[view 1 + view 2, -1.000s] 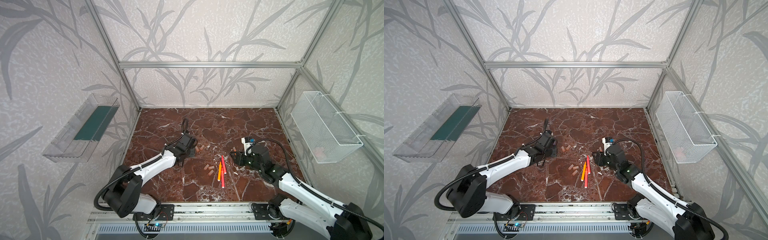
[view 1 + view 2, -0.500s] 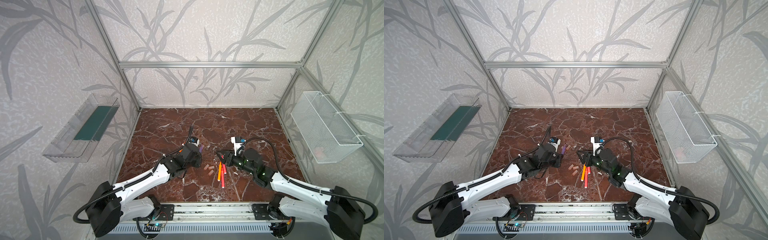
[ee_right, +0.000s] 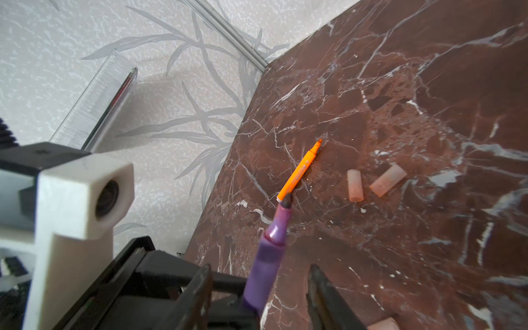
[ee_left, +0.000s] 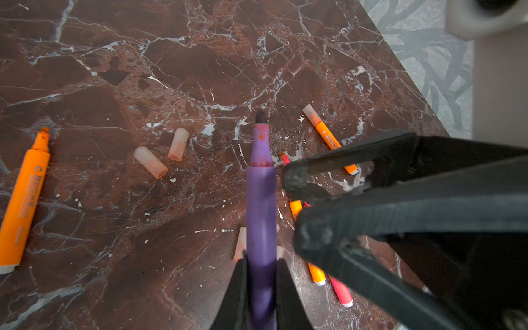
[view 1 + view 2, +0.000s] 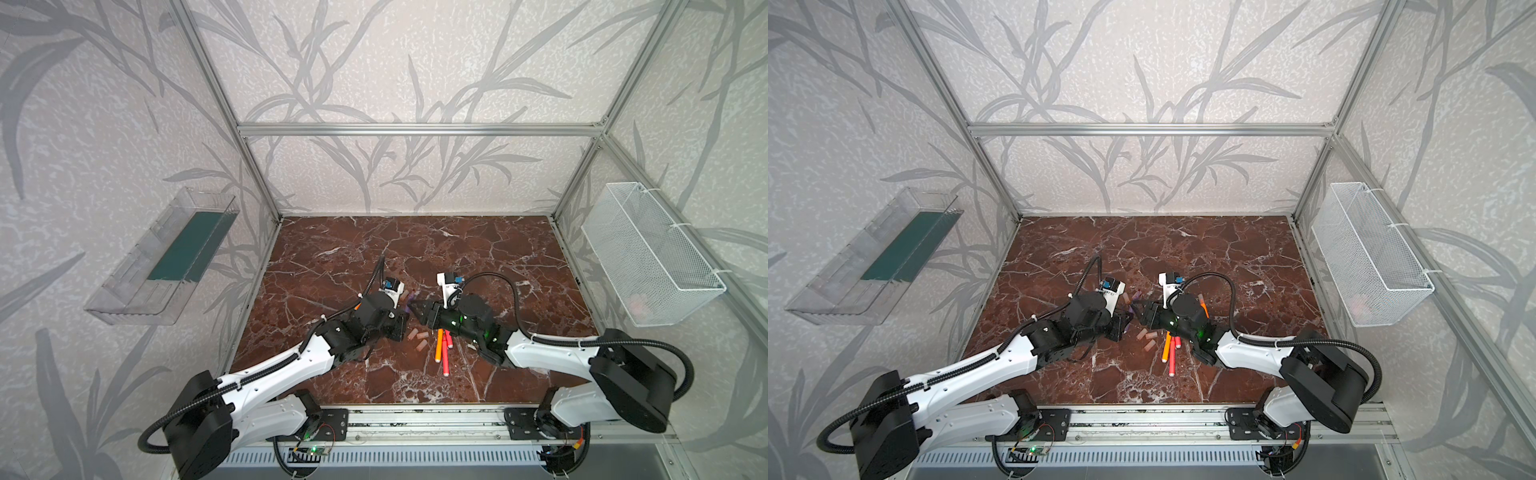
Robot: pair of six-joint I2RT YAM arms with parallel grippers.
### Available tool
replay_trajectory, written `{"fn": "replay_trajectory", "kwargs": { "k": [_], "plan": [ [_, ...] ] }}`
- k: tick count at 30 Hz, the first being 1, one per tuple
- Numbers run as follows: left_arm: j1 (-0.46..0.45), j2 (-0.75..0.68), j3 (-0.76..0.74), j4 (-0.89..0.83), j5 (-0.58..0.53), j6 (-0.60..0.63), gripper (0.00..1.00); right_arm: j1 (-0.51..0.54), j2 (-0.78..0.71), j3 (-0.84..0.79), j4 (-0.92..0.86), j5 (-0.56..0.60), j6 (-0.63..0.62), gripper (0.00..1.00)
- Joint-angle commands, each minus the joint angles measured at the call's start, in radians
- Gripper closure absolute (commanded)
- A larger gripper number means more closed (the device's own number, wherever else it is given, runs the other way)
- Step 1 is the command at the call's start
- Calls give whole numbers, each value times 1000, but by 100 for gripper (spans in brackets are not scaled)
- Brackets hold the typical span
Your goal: Insert the pens into the pen caps
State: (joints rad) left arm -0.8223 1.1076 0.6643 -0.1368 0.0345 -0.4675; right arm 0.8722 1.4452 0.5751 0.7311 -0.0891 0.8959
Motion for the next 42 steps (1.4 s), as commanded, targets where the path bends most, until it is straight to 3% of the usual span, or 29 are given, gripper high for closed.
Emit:
{"fn": "replay_trajectory", "kwargs": {
  "k": [1,8,13,17,24,30,36,42],
  "plan": [
    [-7,-33,-11,28,23,19,89,5,45,44,102,-14,34,49],
    [-11,-64,-32,42,49,23,89,7,93,73,111,-6,50,69],
    [-15,-89,-44,52,60,29,88,6,92,70,103,5,53,89],
    [-14,-100,-55,65,60,32,79,8,80,65,97,12,55,100],
    [-14,-104,-87,113,39,33,56,26,42,46,95,35,40,100],
    [-14,-107,-115,176,66,39,42,55,8,41,89,52,29,100],
    [-14,-97,-122,199,53,40,39,80,6,41,106,60,31,100],
    [-14,-98,-143,246,36,40,47,97,18,29,154,60,56,100]
  ]
}}
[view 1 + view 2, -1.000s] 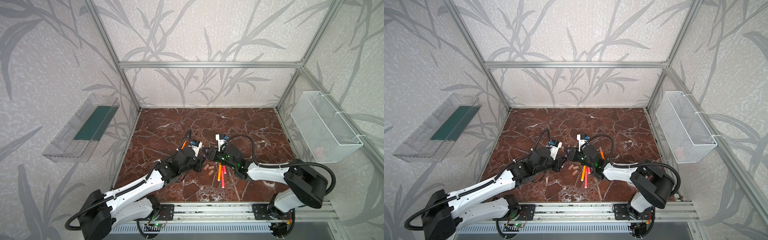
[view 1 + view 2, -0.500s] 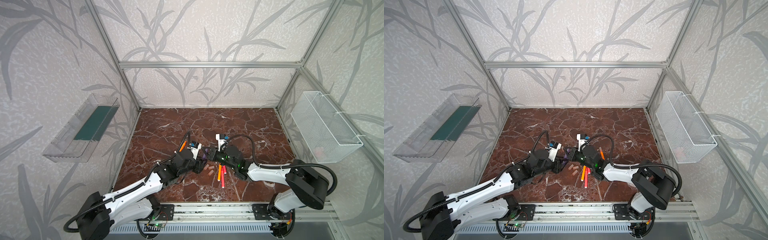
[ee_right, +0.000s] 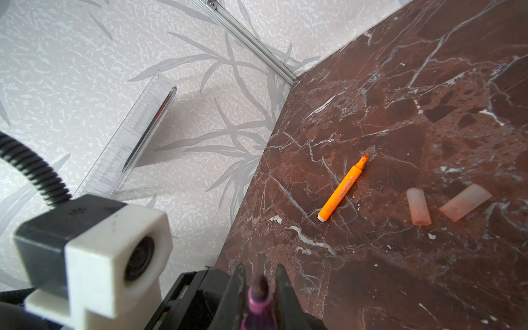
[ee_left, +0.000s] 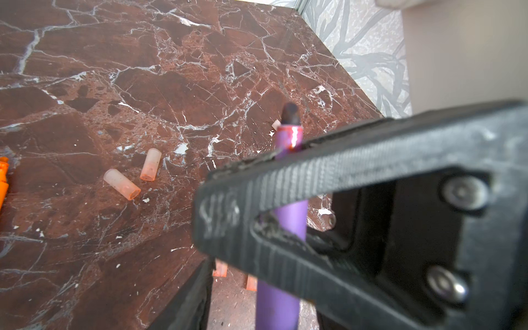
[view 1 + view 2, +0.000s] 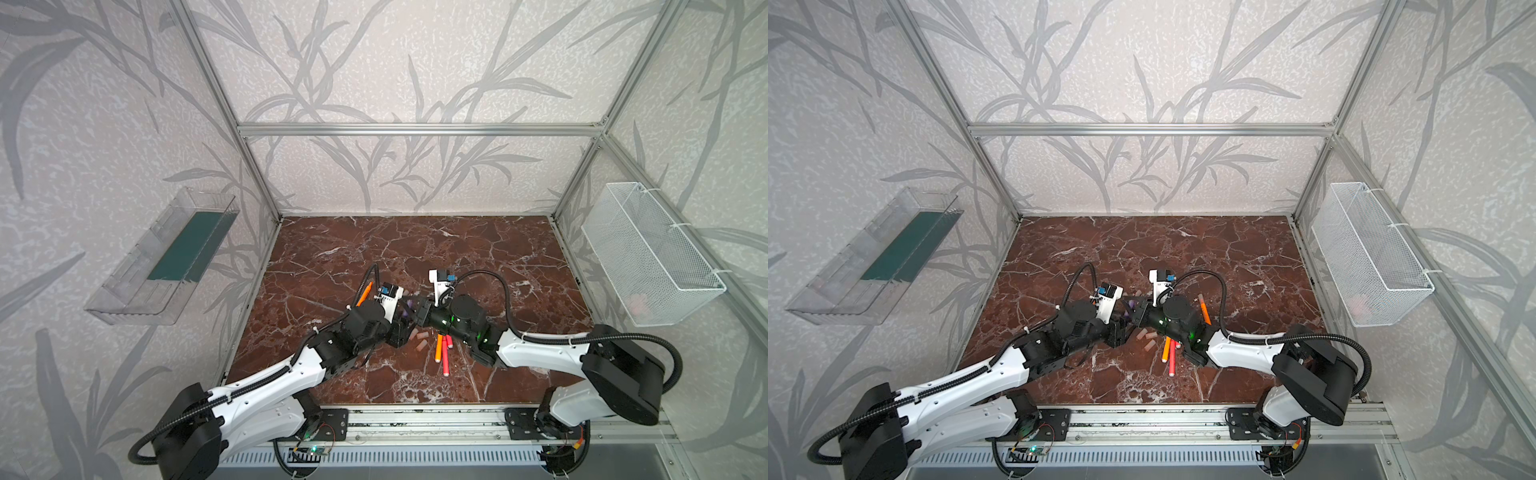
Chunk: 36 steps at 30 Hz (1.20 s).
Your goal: Insert the pens into the pen caps
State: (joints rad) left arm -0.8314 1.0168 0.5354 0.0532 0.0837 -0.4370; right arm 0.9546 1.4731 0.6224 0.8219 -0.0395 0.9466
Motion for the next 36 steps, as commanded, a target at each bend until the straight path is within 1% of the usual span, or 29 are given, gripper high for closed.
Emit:
{"fn": "replay_trajectory", "kwargs": {
  "k": [1,4,5,7,11,12,14,16,17,18,19,22,24,26,28,30,32,34,36],
  "plan": [
    [-5,-5,-16,63,-13,9,49,17,-10,-21,70,13,8,100],
    [-6,-2,-21,79,-15,9,56,28,-10,-23,75,28,11,100],
    [-5,1,-22,84,-16,8,60,31,-9,-25,78,34,11,100],
    [-5,2,-20,86,-21,9,71,35,-3,-26,83,39,14,100],
    [-5,4,-21,85,-34,6,84,35,9,-24,79,44,20,100],
    [-5,3,-24,86,-41,5,90,36,12,-26,82,44,19,98],
    [-5,2,-30,88,-63,2,99,36,4,-33,84,56,13,86],
    [-5,-3,-46,85,-116,-9,100,34,-28,-55,69,94,-6,72],
    [-4,-9,-56,84,-151,-17,100,34,-52,-67,50,113,-21,68],
    [-4,-17,-70,81,-179,-24,100,32,-88,-80,4,139,-35,62],
    [-3,-28,-83,72,-196,-30,100,26,-134,-88,-62,164,-49,57],
    [-2,-66,-109,18,-246,-55,100,23,-261,-55,-393,243,-117,50],
    [-1,-95,-112,-45,-277,-82,100,21,-315,-22,-576,302,-139,49],
    [0,-124,-122,-67,-299,-91,100,17,-350,-17,-650,348,-171,49],
    [-1,-151,-144,-59,-343,-98,100,1,-372,-20,-680,382,-208,48],
    [-1,-167,-167,-18,-388,-85,100,-25,-371,-17,-690,389,-242,47],
    [0,-165,-177,16,-464,-70,100,-55,-358,-15,-681,388,-268,48],
    [-1,-148,-196,102,-525,-5,100,-79,-348,-21,-670,411,-286,49],
    [2,-123,-170,120,-606,31,100,-107,-343,-30,-653,446,-303,48]
  ]
}}
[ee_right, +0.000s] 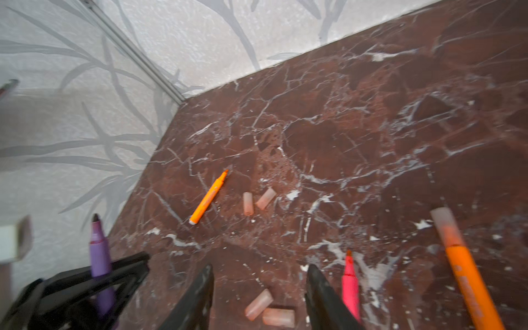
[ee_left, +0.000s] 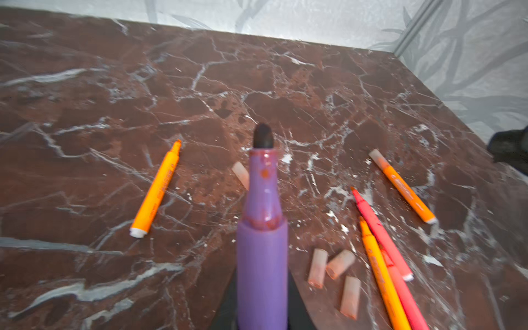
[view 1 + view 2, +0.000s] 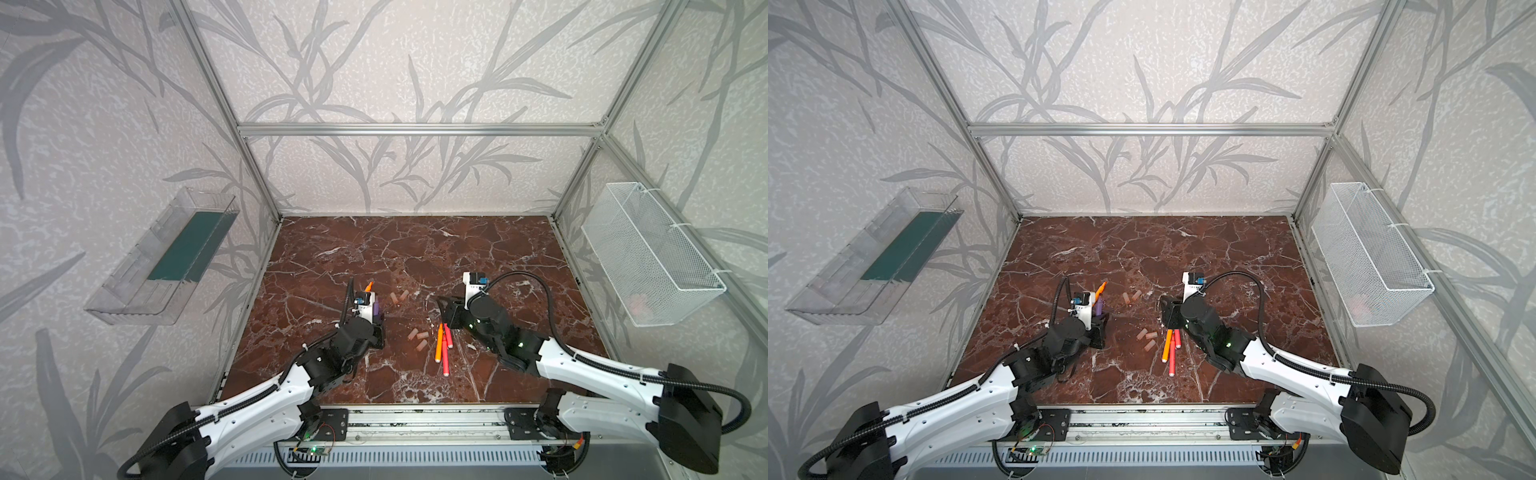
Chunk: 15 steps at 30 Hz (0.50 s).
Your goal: Insert the pens into the pen caps
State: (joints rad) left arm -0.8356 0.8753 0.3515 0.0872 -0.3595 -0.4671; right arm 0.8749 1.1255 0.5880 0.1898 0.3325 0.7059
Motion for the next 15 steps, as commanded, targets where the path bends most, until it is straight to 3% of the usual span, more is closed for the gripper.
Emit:
{"fn": "replay_trajectory", "kwargs": {
  "k": [1,5,9,11,15],
  "plan": [
    [11,33,44,70,-185,77,100,-44,8,5,-16,74,-63,48],
    [48,131,216,-24,-95,123,100,-112,29,83,-117,3,-99,50],
    [55,214,285,-61,-13,99,100,-111,19,108,-190,-98,-107,53],
    [59,220,278,-91,-7,37,100,-95,17,96,-192,-137,-115,54],
    [70,188,201,-102,-59,-8,100,-16,54,134,-303,-100,-114,55]
  ]
}}
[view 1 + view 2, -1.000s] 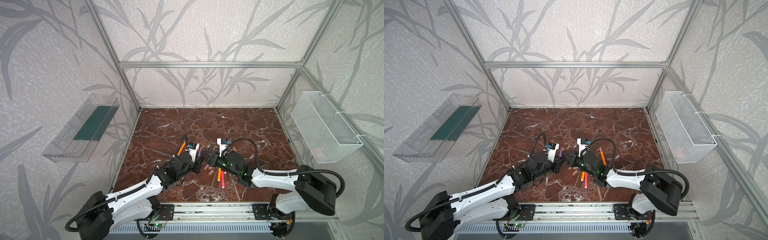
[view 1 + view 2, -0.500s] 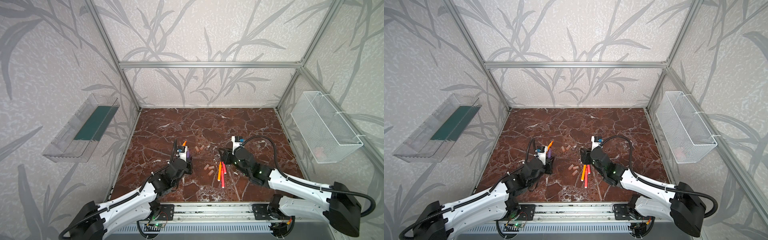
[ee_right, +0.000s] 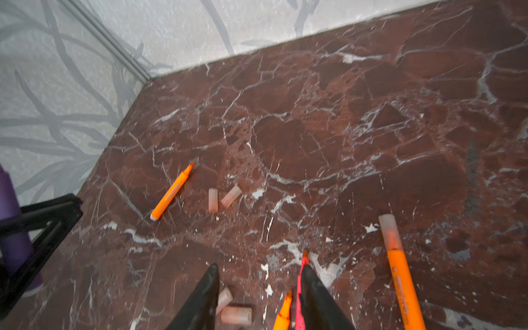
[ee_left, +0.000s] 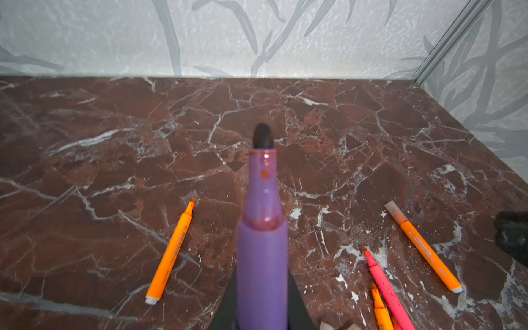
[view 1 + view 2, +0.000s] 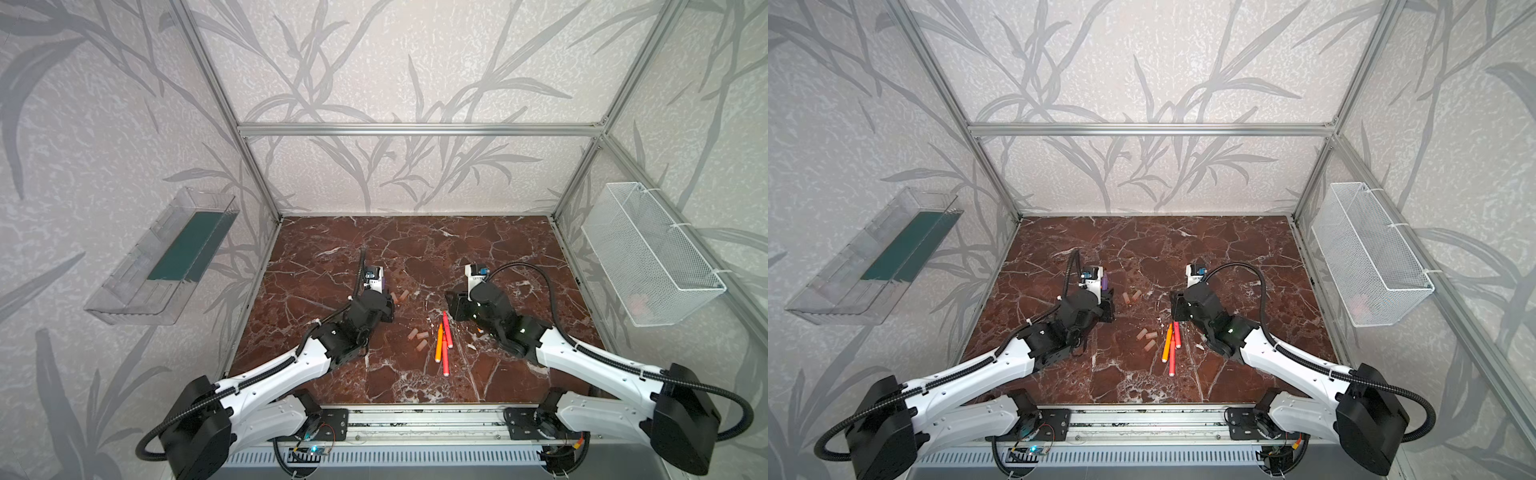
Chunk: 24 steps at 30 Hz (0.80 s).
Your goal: Insert the pens into the pen caps
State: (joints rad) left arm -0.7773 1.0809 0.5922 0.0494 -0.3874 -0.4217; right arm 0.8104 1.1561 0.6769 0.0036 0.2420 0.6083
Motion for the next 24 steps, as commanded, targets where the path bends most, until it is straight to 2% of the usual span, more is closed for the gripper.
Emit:
{"fn": "replay_trajectory", "kwargs": {
  "k": [1,6,12,16,21,24],
  "plan": [
    [18,-25,-47,-81,-27,-58,100,71,37,58,-143,4,-14,55],
    [80,-87,-110,-108,62,-60,100,183,159,124,-198,36,20,56],
    [150,-161,-190,-70,122,-83,100,207,325,202,-221,41,74,59],
    [150,-105,-178,-54,128,-81,100,207,379,223,-232,57,102,59],
    [150,-99,-196,-16,134,-96,100,289,391,221,-261,131,146,58],
    [151,-100,-201,3,176,-96,100,336,383,202,-256,160,170,56]
  ]
}}
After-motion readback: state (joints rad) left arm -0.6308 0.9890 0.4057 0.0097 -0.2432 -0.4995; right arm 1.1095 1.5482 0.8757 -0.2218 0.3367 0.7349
